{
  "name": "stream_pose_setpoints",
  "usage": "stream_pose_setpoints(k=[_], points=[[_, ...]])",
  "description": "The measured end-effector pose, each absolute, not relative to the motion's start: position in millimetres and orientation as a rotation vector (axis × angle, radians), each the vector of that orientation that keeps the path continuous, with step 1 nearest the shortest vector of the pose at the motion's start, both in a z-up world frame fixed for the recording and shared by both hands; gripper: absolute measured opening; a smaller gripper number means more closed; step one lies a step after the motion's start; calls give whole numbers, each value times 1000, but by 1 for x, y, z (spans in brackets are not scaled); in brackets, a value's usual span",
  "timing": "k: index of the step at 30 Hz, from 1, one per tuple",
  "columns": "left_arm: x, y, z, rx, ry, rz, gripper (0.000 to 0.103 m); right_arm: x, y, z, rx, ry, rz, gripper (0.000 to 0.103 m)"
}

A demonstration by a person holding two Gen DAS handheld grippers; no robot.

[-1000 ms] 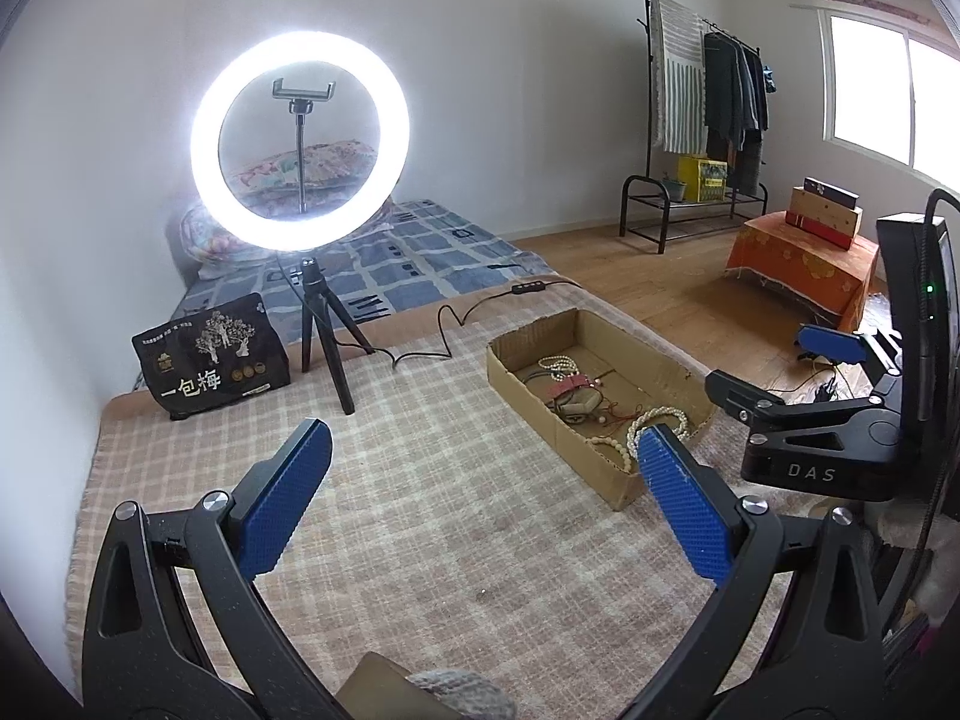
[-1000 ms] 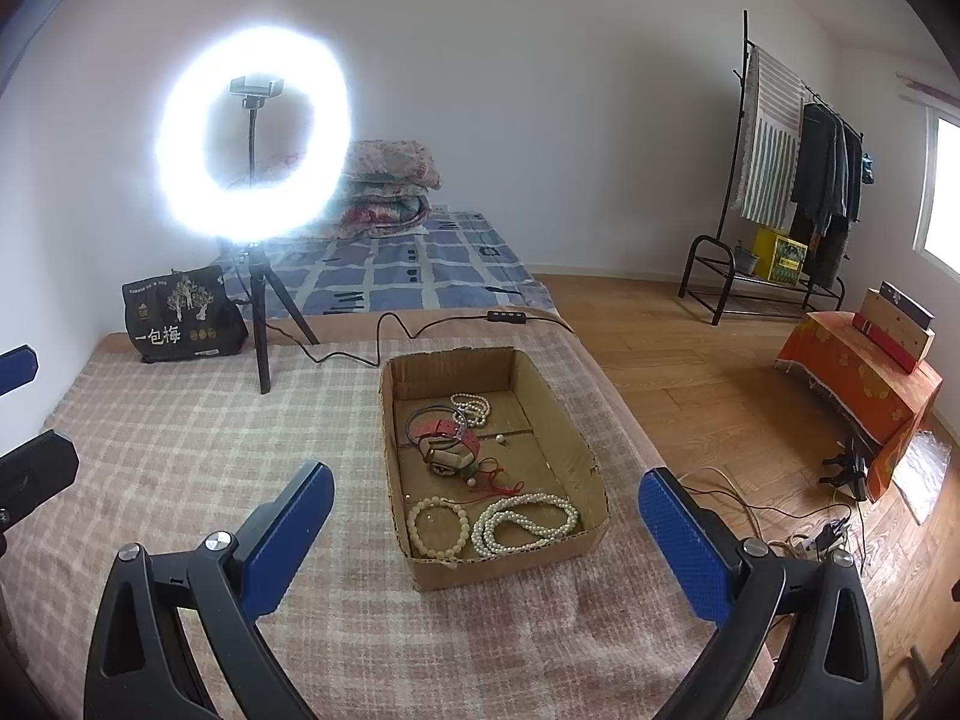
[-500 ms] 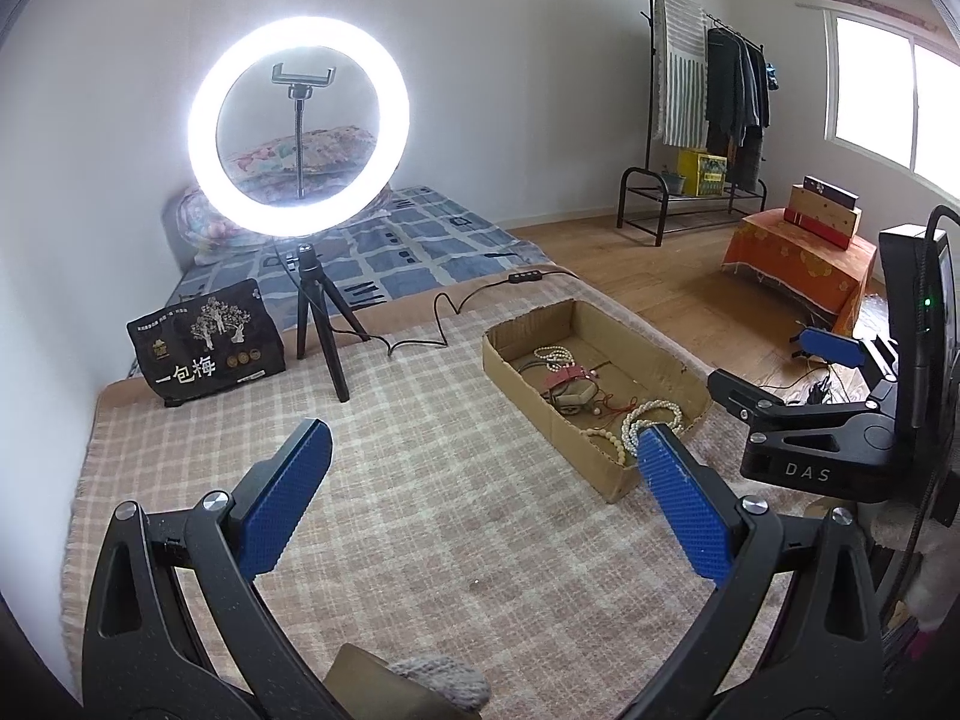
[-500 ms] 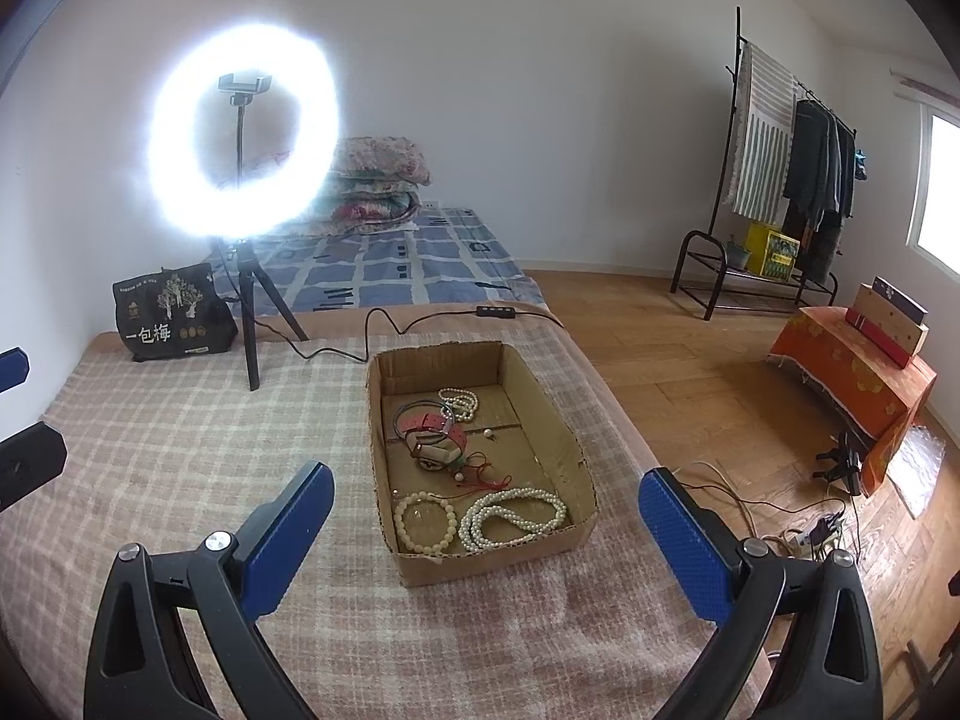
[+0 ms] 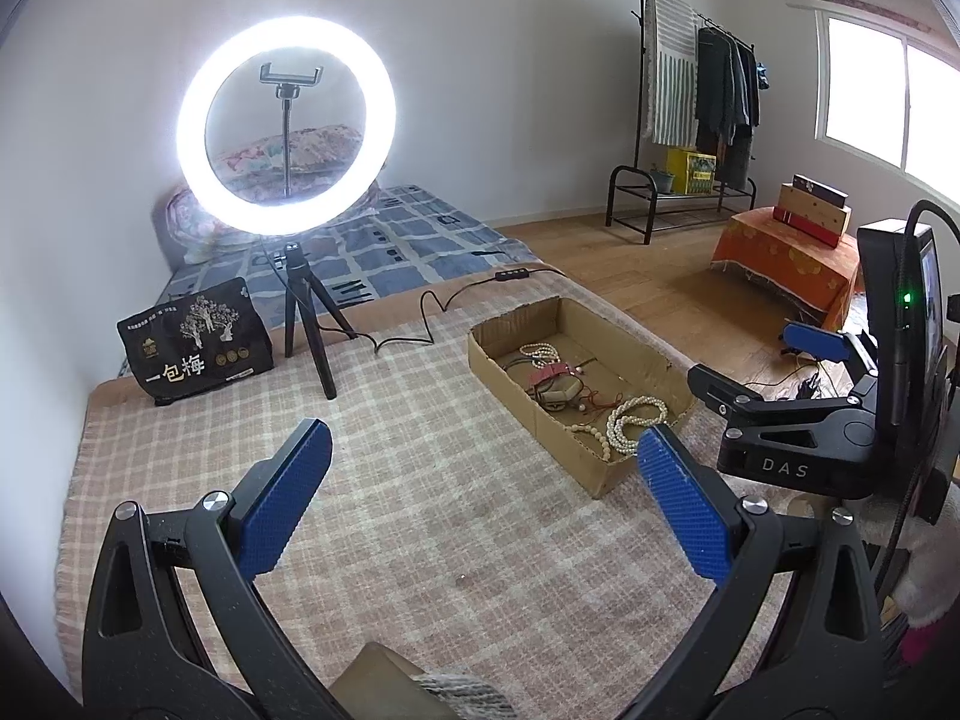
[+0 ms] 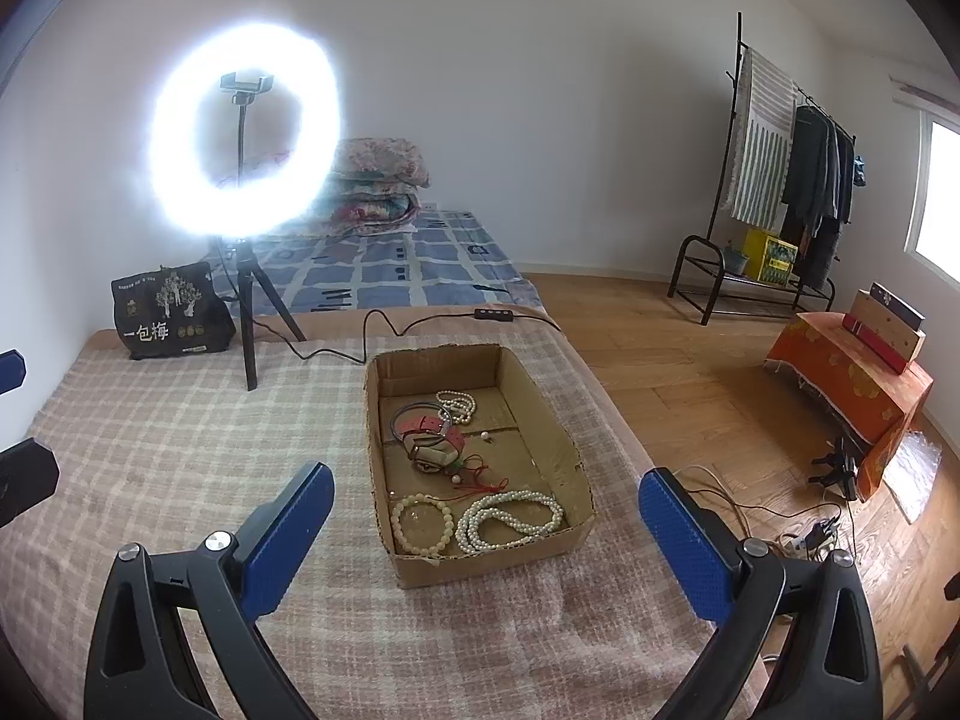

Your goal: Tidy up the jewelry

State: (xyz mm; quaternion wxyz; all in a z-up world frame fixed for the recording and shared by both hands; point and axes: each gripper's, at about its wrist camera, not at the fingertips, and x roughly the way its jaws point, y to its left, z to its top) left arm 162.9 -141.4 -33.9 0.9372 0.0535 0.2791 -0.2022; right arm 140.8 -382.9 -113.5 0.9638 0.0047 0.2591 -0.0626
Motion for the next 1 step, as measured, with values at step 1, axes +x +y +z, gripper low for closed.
stream_pose_setpoints(k=[1], points=[[164,-141,-34,108,575,-411,103,141,-383,-114,10,525,-126,103]])
